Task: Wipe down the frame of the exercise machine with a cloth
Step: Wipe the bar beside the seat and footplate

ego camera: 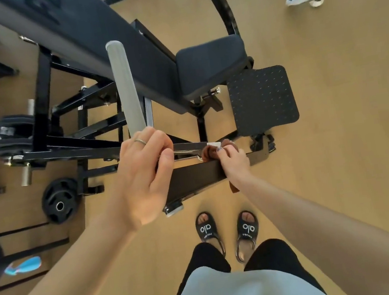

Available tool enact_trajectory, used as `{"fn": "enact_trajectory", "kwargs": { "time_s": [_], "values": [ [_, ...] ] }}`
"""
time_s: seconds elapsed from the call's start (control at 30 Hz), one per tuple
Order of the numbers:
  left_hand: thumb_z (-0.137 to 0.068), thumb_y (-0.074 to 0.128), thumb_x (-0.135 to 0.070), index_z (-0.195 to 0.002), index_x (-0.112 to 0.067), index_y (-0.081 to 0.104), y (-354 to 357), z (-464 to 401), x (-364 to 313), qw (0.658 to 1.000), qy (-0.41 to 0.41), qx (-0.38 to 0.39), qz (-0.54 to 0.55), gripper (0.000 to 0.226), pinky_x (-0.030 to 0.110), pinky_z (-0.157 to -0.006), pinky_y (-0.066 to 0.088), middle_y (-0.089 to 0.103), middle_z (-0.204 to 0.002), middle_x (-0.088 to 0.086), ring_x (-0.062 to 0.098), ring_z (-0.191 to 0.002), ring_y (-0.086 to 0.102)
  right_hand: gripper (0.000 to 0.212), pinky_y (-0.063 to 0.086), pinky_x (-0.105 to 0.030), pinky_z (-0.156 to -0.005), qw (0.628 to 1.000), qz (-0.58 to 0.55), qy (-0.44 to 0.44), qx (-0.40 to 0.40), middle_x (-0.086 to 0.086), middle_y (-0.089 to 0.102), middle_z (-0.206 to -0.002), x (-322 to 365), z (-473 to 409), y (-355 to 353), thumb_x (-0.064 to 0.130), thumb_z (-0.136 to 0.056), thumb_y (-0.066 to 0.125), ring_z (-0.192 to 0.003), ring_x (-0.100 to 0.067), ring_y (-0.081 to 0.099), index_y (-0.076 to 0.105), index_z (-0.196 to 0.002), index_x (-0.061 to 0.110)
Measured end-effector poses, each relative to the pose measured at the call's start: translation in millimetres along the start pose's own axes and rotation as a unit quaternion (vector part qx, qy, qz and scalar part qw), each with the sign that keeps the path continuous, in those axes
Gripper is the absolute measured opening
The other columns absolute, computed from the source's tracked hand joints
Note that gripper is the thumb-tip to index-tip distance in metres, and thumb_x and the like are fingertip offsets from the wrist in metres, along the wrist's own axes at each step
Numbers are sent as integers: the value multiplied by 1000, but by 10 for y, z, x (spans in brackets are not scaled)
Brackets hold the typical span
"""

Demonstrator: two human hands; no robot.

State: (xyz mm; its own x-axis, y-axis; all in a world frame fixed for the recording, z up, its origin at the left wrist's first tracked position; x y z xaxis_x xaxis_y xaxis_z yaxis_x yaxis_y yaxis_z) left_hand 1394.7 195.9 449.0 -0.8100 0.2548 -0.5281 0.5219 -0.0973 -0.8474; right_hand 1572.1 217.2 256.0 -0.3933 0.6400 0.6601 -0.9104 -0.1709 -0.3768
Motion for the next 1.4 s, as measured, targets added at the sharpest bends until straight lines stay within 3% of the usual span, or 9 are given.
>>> {"fn": "enact_trajectory", "kwargs": {
  "time_s": [0.2, 0.33, 0.5, 0.63, 0.77, 0.83, 1.0, 1.17, 1.4],
  "values": [
    [-104, 37, -28, -92, -18, 54, 21, -5, -20, 1000, -12, -2, 13, 23, 31, -92, 35, 51, -92, -4, 14, -88, 48, 20, 40, -36, -105, 988, -116, -104, -3, 11, 35, -126, 466, 978, 236, 60, -98, 39, -121, -14, 38, 53, -109, 51],
    [-104, 38, -28, -92, -18, 54, 32, 3, -7, 1000, -14, -15, 16, 22, 35, -93, 36, 51, -92, -4, 17, -89, 49, 25, 42, -27, -102, 973, -157, -165, -47, 17, 41, -124, 516, 1185, 274, 59, -100, 36, -120, -7, 41, 54, -115, 51],
    [-102, 36, -33, -90, -19, 54, 55, 2, 32, 1000, -6, -12, -5, 26, 37, -89, 34, 52, -90, -3, 17, -87, 48, 34, 42, -45, -112, 992, -110, -35, -56, -6, 41, -140, 91, 434, 136, 44, -110, 35, -128, -26, 45, 56, -132, 28],
    [-100, 34, -38, -87, -22, 58, 3, -8, -35, 996, 2, 38, -76, 31, 36, -94, 33, 55, -87, -5, 14, -86, 49, 36, 46, -56, -108, 988, -128, 69, -48, -10, 33, -147, 81, 231, 62, 44, -110, 37, -127, -32, 46, 47, -141, 29],
    [-101, 31, -46, -103, -26, 54, 20, -119, -305, 944, 22, 170, -283, 30, 37, -91, 46, 56, -90, -6, 16, -87, 57, 19, 51, -47, -94, 981, -182, 53, -32, 0, 32, -139, 216, 512, 136, 46, -107, 43, -118, -26, 47, 48, -126, 44],
    [-103, 46, -45, -122, -22, 52, 226, -200, -445, 914, 5, 238, -329, 30, 40, -93, 48, 62, -110, 0, 19, -103, 60, 12, 49, -44, -97, 981, -193, 1, -16, 8, 29, -132, 201, 680, 201, 49, -107, 43, -120, -21, 45, 46, -118, 52],
    [-95, 68, -37, -126, -14, 50, 992, -395, -619, 834, -90, 326, -437, 42, 42, -92, 46, 58, -120, 10, 26, -111, 54, 24, 46, -37, -104, 983, -177, -22, -38, 2, 34, -140, -170, 293, 121, 45, -108, 40, -124, -17, 43, 48, -130, 41],
    [-104, 52, -39, -116, -15, 54, 1716, -581, -497, 826, -82, 311, -464, 28, 36, -86, 43, 58, -110, 9, 23, -102, 54, 20, 39, -32, -101, 988, -149, 14, -45, -1, 33, -140, -748, -507, 77, 44, -109, 36, -128, -23, 43, 48, -125, 40],
    [-109, 40, -33, -112, -15, 49, 2132, -666, -293, 825, -42, 316, -466, 21, 32, -78, 45, 54, -107, 7, 21, -93, 50, 32, 45, -49, -112, 980, -192, 38, -40, -1, 33, -144, -1115, -893, 11, 46, -108, 37, -130, -26, 46, 47, -136, 35]
  ]
}}
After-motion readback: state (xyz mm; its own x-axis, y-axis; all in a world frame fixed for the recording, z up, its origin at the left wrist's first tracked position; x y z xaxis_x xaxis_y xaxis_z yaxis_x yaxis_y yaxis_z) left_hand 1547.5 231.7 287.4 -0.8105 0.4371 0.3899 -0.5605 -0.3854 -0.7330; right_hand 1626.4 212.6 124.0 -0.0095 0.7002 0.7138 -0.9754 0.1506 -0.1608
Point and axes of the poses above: each hand's wrist, its own z-axis away from the middle knuckle, its own y-axis out of the palm, x = y × z, the point moved 1 cm from there along -z, towards the middle knuckle
